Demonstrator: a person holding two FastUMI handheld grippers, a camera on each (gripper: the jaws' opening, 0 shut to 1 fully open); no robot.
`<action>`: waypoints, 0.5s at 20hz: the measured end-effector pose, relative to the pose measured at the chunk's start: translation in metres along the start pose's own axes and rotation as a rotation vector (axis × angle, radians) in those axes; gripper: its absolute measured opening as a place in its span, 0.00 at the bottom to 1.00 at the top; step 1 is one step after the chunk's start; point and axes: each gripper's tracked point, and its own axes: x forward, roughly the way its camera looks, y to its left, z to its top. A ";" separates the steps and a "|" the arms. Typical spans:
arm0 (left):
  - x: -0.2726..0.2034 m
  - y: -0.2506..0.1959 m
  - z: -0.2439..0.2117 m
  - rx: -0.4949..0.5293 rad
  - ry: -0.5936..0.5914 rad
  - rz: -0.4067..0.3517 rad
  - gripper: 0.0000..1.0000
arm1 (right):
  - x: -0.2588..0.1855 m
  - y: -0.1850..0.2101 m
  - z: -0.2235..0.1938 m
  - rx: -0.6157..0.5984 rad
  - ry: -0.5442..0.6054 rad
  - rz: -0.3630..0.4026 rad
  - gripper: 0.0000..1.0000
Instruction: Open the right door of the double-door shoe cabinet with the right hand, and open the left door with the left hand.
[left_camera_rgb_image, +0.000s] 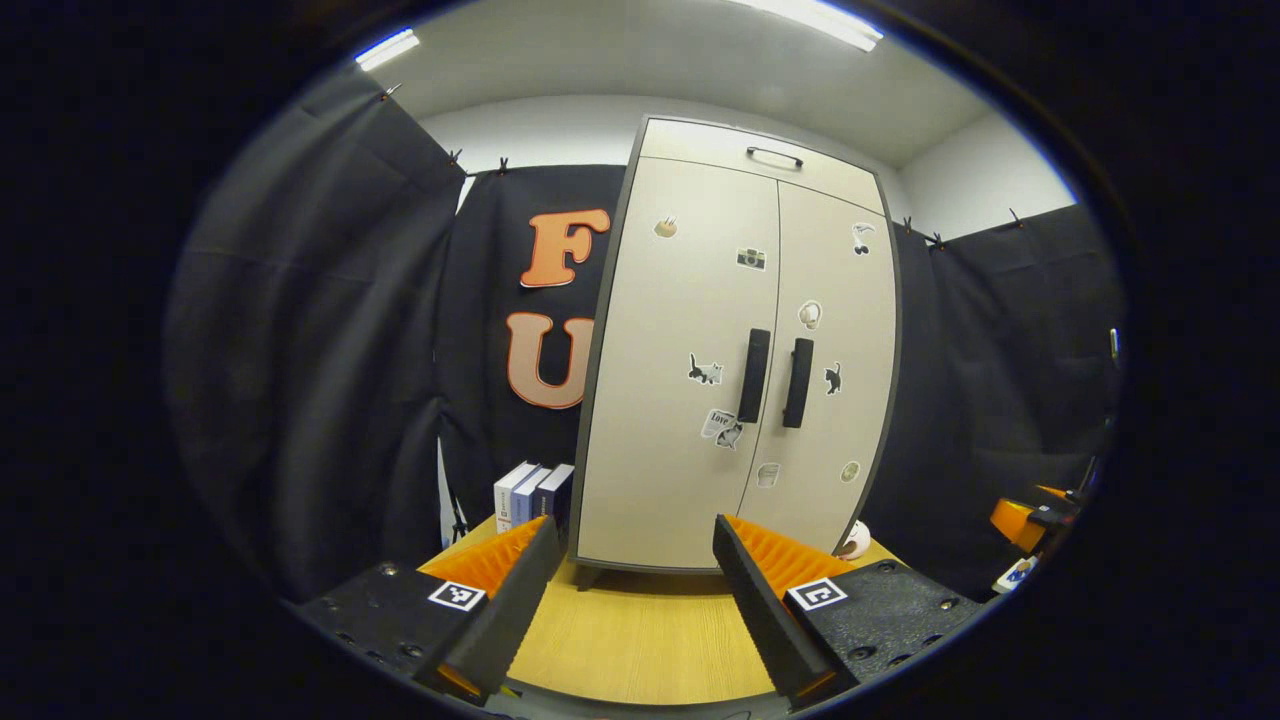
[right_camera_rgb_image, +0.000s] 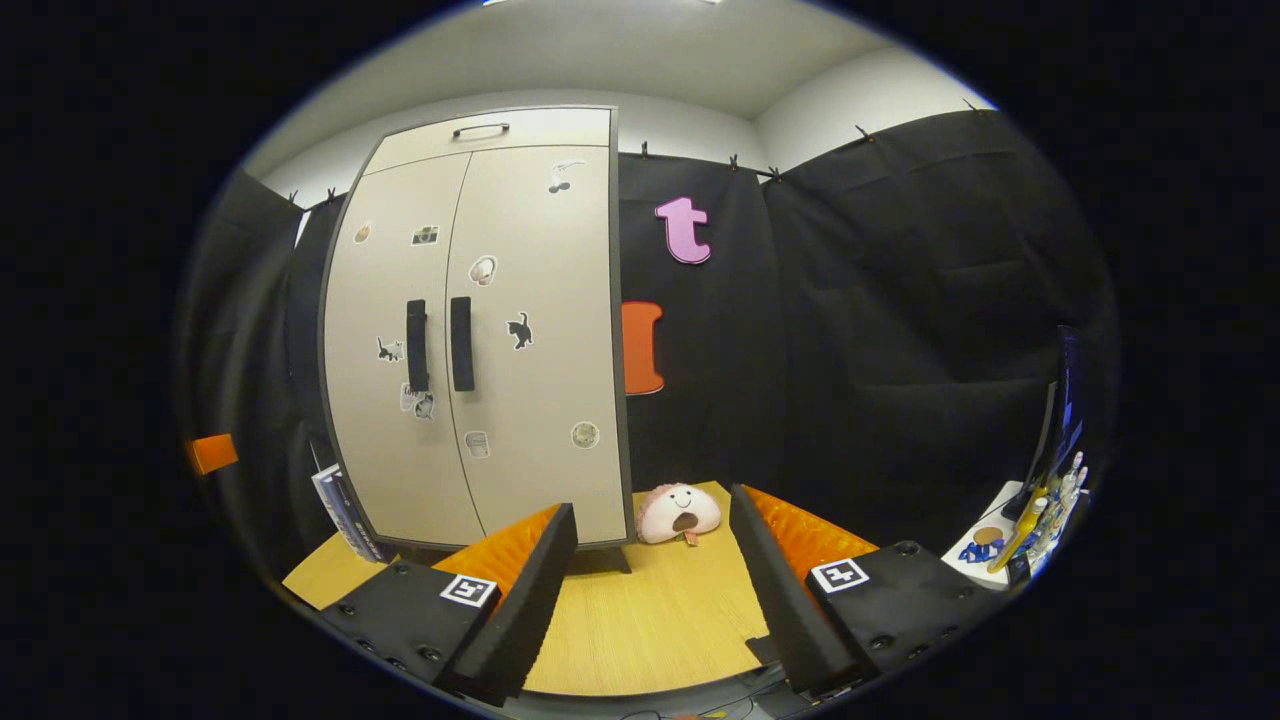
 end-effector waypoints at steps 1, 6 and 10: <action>0.000 0.000 -0.001 -0.002 0.002 -0.004 0.95 | -0.001 -0.001 -0.001 0.000 0.003 -0.004 0.98; 0.003 0.001 -0.008 -0.007 0.022 -0.016 0.97 | 0.011 0.005 0.006 -0.028 0.003 -0.001 0.99; 0.004 0.006 -0.011 0.005 0.029 -0.017 0.95 | 0.037 0.035 0.018 -0.016 0.022 0.053 0.89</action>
